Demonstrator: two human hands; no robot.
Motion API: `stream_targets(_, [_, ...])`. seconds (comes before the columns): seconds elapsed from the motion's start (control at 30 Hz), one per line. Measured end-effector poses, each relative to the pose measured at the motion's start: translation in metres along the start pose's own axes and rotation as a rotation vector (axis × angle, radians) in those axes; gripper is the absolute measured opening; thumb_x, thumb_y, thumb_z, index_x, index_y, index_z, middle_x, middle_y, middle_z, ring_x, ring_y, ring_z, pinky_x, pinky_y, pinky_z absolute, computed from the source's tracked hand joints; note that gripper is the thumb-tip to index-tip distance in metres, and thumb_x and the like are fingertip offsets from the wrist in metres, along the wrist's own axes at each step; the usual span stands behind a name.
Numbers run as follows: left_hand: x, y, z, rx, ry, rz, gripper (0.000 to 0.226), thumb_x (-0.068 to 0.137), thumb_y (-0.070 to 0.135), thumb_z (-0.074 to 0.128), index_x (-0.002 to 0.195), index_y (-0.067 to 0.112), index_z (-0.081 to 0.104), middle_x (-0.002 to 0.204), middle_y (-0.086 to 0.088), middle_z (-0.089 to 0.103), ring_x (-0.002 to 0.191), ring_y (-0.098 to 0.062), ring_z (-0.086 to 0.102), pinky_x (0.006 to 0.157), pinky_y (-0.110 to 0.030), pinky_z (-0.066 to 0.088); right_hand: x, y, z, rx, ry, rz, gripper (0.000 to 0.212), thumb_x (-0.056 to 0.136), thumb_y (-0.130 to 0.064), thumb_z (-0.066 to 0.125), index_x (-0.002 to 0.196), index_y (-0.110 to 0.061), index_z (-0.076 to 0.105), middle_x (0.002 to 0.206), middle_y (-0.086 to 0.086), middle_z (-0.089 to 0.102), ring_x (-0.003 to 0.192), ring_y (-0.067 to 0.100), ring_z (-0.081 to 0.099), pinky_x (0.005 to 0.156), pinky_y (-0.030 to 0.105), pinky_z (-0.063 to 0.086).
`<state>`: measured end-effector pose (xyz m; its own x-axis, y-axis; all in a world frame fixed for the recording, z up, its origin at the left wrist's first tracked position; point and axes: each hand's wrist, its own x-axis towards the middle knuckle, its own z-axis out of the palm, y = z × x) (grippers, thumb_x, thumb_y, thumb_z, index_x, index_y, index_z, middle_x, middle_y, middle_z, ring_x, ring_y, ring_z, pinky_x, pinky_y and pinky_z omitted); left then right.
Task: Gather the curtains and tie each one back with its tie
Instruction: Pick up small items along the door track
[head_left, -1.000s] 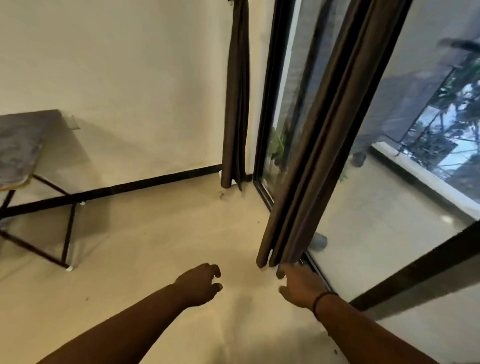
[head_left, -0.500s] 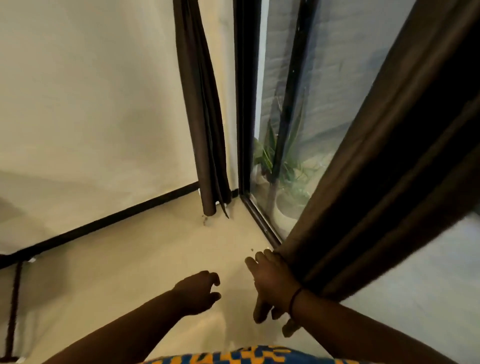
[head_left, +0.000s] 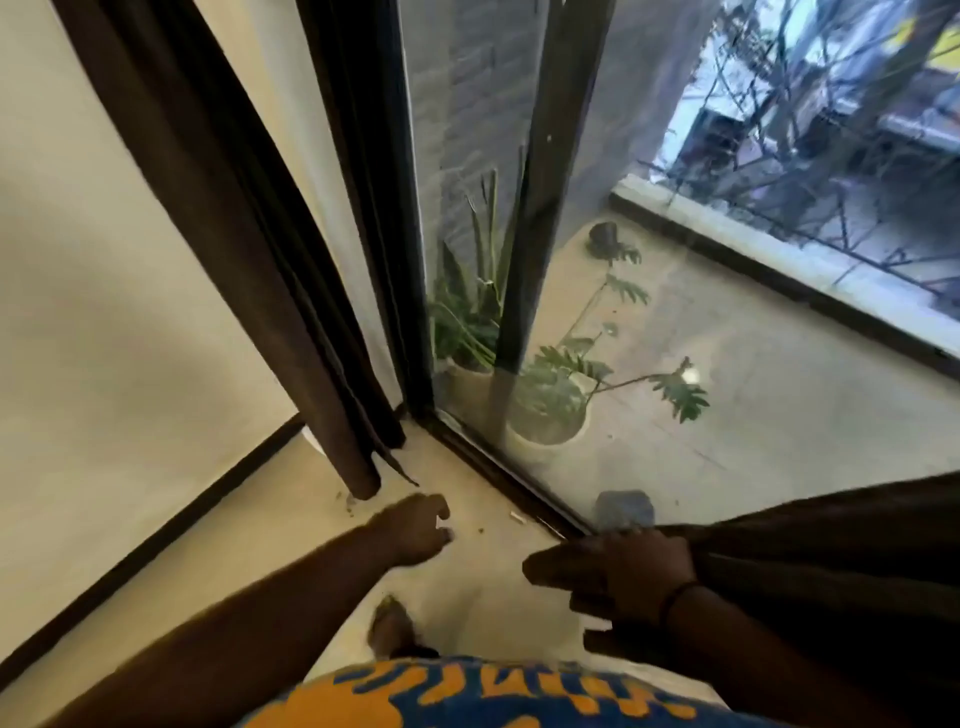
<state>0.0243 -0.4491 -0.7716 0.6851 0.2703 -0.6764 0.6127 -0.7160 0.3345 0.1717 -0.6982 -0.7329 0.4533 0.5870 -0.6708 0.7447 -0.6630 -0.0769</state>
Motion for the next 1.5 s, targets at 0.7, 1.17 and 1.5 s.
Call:
stream_targets(0.7, [0.228,-0.094,0.034,0.378,-0.308,0.167,0.034,0.093,0.033,0.045,0.124,0.018,0.047,0.125,-0.007,0.052,0.112,-0.028,0.054,0.089,-0.034,0.042,0.269,-0.021,0.116,0.386,-0.334,0.317,0.038,0.092,-0.047,0.046,0.119,-0.021,0.054,0.119,0.003,0.061,0.108,0.022,0.059,0.087,0.033,0.051])
stream_targets(1.17, [0.433,-0.187,0.129,0.4,-0.23,0.152,0.035,0.096,0.028,0.043,0.126,0.012,0.046,0.126,-0.012,0.051,0.113,-0.034,0.052,0.092,-0.041,0.041,0.48,-0.017,0.267,0.525,-0.136,0.612,0.015,0.079,-0.007,0.046,0.083,-0.006,0.061,0.094,0.019,0.066,0.092,0.037,0.062,0.068,0.028,0.042])
stream_targets(1.5, [0.519,-0.291,0.156,0.018,-0.112,-0.166,0.045,0.092,0.03,0.052,0.129,0.007,0.041,0.129,-0.018,0.05,0.119,-0.036,0.049,0.095,-0.037,0.043,0.558,0.004,0.343,0.374,0.026,0.607,0.036,0.083,-0.003,0.044,0.116,-0.007,0.059,0.113,0.026,0.063,0.105,0.042,0.06,0.088,0.044,0.049])
